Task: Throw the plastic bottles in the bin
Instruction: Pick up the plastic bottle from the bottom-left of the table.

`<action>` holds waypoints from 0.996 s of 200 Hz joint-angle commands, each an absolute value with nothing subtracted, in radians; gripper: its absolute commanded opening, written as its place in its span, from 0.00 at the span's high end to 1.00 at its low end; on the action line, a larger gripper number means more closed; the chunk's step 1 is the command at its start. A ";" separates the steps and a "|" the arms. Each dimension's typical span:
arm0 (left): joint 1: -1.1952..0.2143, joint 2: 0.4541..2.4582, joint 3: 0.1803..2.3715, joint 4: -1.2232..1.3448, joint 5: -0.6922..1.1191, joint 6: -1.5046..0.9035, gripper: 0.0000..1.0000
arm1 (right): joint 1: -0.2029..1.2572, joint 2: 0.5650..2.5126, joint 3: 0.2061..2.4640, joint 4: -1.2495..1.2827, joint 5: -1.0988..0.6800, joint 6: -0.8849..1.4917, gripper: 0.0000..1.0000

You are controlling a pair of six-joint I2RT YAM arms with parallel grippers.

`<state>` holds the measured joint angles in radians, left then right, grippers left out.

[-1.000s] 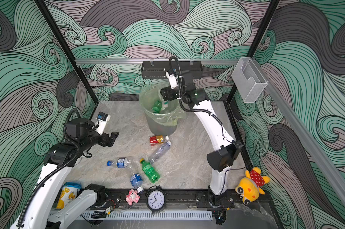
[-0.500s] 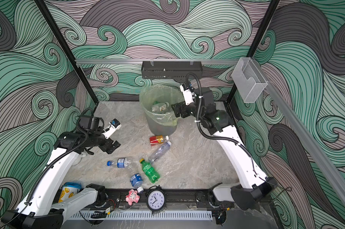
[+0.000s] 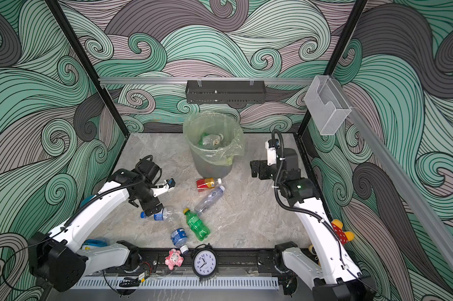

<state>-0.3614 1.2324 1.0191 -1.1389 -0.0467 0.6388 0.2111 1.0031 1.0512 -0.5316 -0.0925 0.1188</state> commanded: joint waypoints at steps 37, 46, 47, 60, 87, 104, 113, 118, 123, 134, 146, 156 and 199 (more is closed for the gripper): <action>-0.383 1.278 0.904 -0.989 -0.035 0.667 0.08 | 0.155 0.999 1.002 -0.432 -0.171 0.152 0.03; -0.385 1.287 0.901 -0.979 -0.035 0.667 0.08 | 0.149 0.996 0.996 -0.430 -0.175 0.152 0.03; -0.385 1.288 0.899 -0.978 -0.035 0.667 0.08 | 0.149 0.995 0.995 -0.430 -0.176 0.152 0.03; -0.384 1.305 0.895 -0.963 -0.050 0.665 0.09 | 0.140 0.989 0.984 -0.423 -0.180 0.152 0.03; -0.384 1.354 0.894 -0.956 -0.046 0.661 0.09 | 0.121 0.976 0.965 -0.419 -0.190 0.153 0.03; -0.385 1.382 0.881 -0.918 -0.040 0.656 0.11 | 0.111 0.967 0.955 -0.415 -0.198 0.155 0.03; -0.385 1.399 0.872 -0.897 -0.042 0.654 0.12 | 0.106 0.964 0.954 -0.414 -0.202 0.155 0.03; -0.384 1.409 0.868 -0.890 -0.044 0.653 0.13 | 0.103 0.963 0.952 -0.413 -0.205 0.155 0.03; -0.384 1.414 0.868 -0.883 -0.049 0.651 0.13 | 0.101 0.962 0.952 -0.414 -0.208 0.153 0.03; -0.384 1.455 0.872 -0.879 -0.065 0.645 0.14 | 0.095 0.960 0.954 -0.420 -0.213 0.150 0.03; -0.385 1.484 0.887 -0.886 -0.072 0.639 0.15 | 0.091 0.959 0.954 -0.422 -0.218 0.146 0.03; -0.385 1.505 0.902 -0.891 -0.081 0.631 0.15 | 0.087 0.959 0.954 -0.425 -0.220 0.144 0.03; -0.386 1.645 0.959 -0.917 -0.129 0.593 0.25 | 0.077 0.940 0.936 -0.429 -0.225 0.149 0.03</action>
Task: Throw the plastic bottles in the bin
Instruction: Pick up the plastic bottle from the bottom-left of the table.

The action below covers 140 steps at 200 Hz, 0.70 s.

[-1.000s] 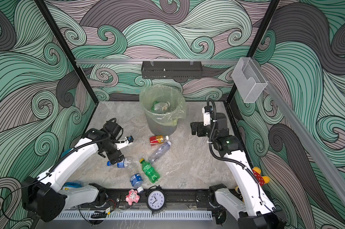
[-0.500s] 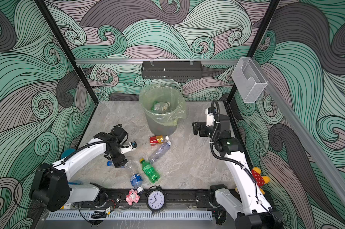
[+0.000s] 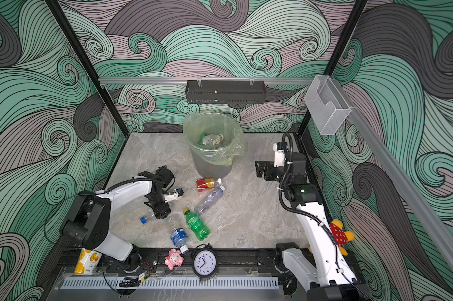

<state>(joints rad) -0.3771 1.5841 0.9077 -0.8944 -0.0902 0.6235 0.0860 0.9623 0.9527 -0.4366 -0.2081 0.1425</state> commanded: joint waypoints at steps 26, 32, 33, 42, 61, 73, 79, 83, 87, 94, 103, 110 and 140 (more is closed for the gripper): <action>-0.386 1.669 0.988 -0.929 -0.163 0.584 0.39 | 0.069 0.921 0.939 -0.454 -0.222 0.131 0.03; -0.386 1.667 0.989 -0.929 -0.167 0.584 0.41 | 0.066 0.916 0.939 -0.459 -0.220 0.128 0.03; -0.385 1.667 0.989 -0.928 -0.167 0.584 0.41 | 0.066 0.915 0.939 -0.460 -0.219 0.127 0.03; -0.386 1.658 0.989 -0.925 -0.170 0.583 0.41 | 0.063 0.910 0.936 -0.461 -0.218 0.123 0.03; -0.386 1.627 0.988 -0.912 -0.174 0.571 0.44 | 0.057 0.910 0.934 -0.461 -0.221 0.127 0.03; -0.386 1.595 0.987 -0.894 -0.189 0.555 0.44 | 0.055 0.916 0.931 -0.457 -0.227 0.130 0.03; -0.383 1.578 0.990 -0.888 -0.193 0.540 0.44 | 0.055 0.922 0.929 -0.453 -0.232 0.132 0.03; -0.380 1.565 0.997 -0.887 -0.191 0.532 0.44 | 0.055 0.925 0.928 -0.453 -0.235 0.133 0.03; -0.378 1.551 1.001 -0.887 -0.188 0.526 0.44 | 0.055 0.930 0.928 -0.451 -0.242 0.135 0.03; -0.373 1.527 1.009 -0.888 -0.182 0.512 0.44 | 0.055 0.939 0.930 -0.453 -0.253 0.136 0.03; -0.362 1.492 1.020 -0.886 -0.172 0.496 0.44 | 0.055 0.953 0.932 -0.456 -0.273 0.137 0.04; -0.353 1.461 1.027 -0.880 -0.163 0.485 0.44 | 0.055 0.959 0.931 -0.454 -0.285 0.137 0.04; -0.297 1.290 1.021 -0.824 -0.120 0.422 0.44 | 0.055 0.979 0.925 -0.460 -0.291 0.146 0.05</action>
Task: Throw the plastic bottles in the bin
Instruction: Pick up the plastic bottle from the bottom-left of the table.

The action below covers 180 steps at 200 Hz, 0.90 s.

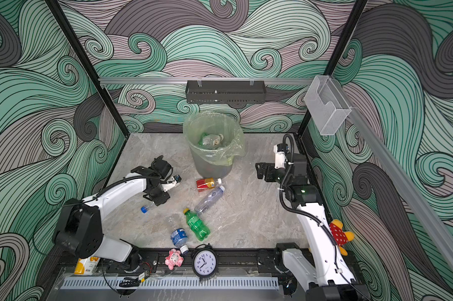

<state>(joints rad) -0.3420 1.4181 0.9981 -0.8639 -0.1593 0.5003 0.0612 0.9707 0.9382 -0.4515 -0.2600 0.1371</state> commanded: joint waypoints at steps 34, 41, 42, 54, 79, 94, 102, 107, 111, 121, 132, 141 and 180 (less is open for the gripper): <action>-0.202 1.031 0.964 -0.667 0.018 0.302 0.45 | 0.055 0.989 0.924 -0.446 -0.336 0.171 0.05; -0.186 0.978 0.942 -0.626 0.045 0.285 0.44 | 0.055 0.992 0.925 -0.446 -0.349 0.177 0.05; -0.184 0.971 0.939 -0.620 0.047 0.283 0.44 | 0.055 0.993 0.925 -0.445 -0.348 0.177 0.05; -0.166 0.897 0.901 -0.552 0.072 0.248 0.44 | 0.055 1.003 0.929 -0.445 -0.359 0.188 0.06; -0.136 0.793 0.866 -0.463 0.104 0.128 0.43 | 0.055 1.026 0.943 -0.454 -0.368 0.214 0.07; -0.127 0.759 0.855 -0.419 0.135 0.064 0.43 | 0.055 1.036 0.951 -0.454 -0.377 0.232 0.07; -0.127 0.748 0.849 -0.392 0.144 0.038 0.42 | 0.055 1.042 0.957 -0.456 -0.381 0.243 0.07; -0.126 0.746 0.848 -0.377 0.154 0.025 0.43 | 0.055 1.044 0.962 -0.459 -0.383 0.248 0.08; -0.126 0.743 0.847 -0.365 0.163 0.017 0.43 | 0.055 1.047 0.965 -0.460 -0.386 0.252 0.08; -0.126 0.748 0.854 -0.338 0.187 0.002 0.43 | 0.055 1.049 0.976 -0.467 -0.387 0.257 0.08; -0.125 0.769 0.881 -0.305 0.214 -0.014 0.42 | 0.055 1.049 0.983 -0.474 -0.384 0.258 0.09; -0.126 0.802 0.922 -0.273 0.247 -0.033 0.42 | 0.055 1.048 0.985 -0.481 -0.381 0.258 0.09; -0.133 1.127 1.233 -0.015 0.524 -0.137 0.43 | 0.055 1.048 0.971 -0.467 -0.402 0.297 0.09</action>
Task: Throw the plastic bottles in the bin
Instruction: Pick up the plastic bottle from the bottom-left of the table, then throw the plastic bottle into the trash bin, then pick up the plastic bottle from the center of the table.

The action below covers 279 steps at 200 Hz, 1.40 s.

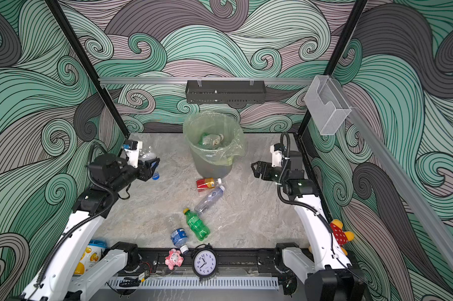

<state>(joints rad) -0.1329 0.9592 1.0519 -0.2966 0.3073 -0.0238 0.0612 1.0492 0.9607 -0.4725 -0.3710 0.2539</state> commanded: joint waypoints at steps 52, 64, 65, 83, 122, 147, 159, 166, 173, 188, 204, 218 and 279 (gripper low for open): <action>-0.279 1.693 1.907 -0.202 0.613 -0.187 0.22 | 0.057 1.021 0.988 -0.521 -0.416 0.312 0.10; -0.279 1.700 1.892 -0.221 0.607 -0.197 0.19 | 0.059 1.014 1.001 -0.556 -0.424 0.294 0.10; -0.278 1.698 1.884 -0.218 0.605 -0.196 0.18 | 0.059 1.013 1.001 -0.559 -0.425 0.291 0.10; -0.278 1.605 1.712 -0.134 0.555 -0.178 0.14 | 0.073 0.991 0.998 -0.583 -0.434 0.241 0.10; -0.273 1.359 1.485 -0.214 0.438 -0.090 0.11 | 0.171 0.993 1.034 -0.633 -0.409 0.097 0.10; -0.268 1.197 1.342 -0.292 0.279 -0.056 0.11 | 0.309 1.022 1.045 -0.642 -0.347 -0.003 0.13; -0.263 1.114 1.256 -0.317 0.199 -0.032 0.08 | 0.380 1.035 1.043 -0.640 -0.346 -0.066 0.14; -0.257 1.070 1.216 -0.342 0.166 -0.022 0.07 | 0.422 1.039 1.039 -0.638 -0.332 -0.105 0.14; -0.250 1.028 1.183 -0.373 0.146 -0.014 0.07 | 0.460 1.046 1.035 -0.634 -0.312 -0.135 0.15; -0.236 0.959 1.132 -0.454 0.123 0.001 0.07 | 0.516 1.080 1.055 -0.652 -0.286 -0.166 0.17; -0.232 0.905 1.091 -0.543 0.094 0.008 0.07 | 0.556 1.137 1.096 -0.700 -0.284 -0.178 0.19; -0.232 0.858 1.041 -0.589 0.060 0.004 0.07 | 0.602 1.187 1.122 -0.734 -0.262 -0.184 0.20; -0.229 0.712 0.917 -0.625 0.003 -0.017 0.07 | 0.770 1.378 1.138 -0.732 -0.191 -0.405 0.24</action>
<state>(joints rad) -0.2367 0.7498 0.9039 -0.6056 0.0460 -0.0162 0.7387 1.3231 1.1179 -0.7193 -0.2134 -0.2234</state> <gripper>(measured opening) 0.934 0.785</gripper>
